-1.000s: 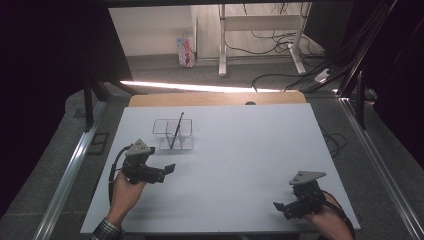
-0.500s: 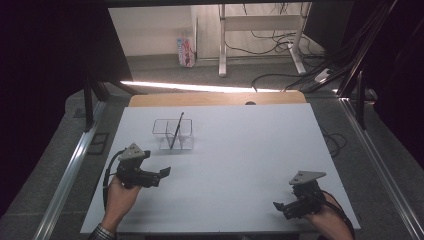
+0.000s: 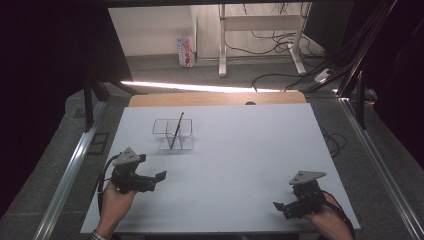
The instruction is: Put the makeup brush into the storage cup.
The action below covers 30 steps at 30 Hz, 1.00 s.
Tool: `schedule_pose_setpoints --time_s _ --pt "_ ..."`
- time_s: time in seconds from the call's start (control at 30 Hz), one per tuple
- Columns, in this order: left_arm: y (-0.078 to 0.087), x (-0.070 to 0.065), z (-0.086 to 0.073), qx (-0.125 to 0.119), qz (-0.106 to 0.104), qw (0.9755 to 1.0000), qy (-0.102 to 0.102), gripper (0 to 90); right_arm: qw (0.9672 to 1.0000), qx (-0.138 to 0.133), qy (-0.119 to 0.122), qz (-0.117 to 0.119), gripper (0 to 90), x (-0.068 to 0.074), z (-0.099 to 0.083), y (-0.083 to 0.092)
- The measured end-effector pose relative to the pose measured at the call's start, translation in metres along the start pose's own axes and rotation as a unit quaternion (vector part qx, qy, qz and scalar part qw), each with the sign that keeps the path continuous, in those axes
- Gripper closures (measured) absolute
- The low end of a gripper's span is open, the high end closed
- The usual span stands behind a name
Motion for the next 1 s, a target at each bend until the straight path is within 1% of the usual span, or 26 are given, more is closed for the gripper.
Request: schedule_pose_setpoints --time_s 1.0 --pt "0.022 -0.006 -0.022 0.004 0.014 0.9999 0.009 0.7 1.0 0.002 0.003 -0.002 0.0 0.0 0.0 -0.001"
Point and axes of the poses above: each handheld gripper's, and its own axes: y roughly backward along the jaws, z roughly out of its top, x roughly to its left, the point moved 6 cm from there along -y, roughly forward along the jaws, and after that the axes turned 15 degrees about -y, right-handed, at the moved point
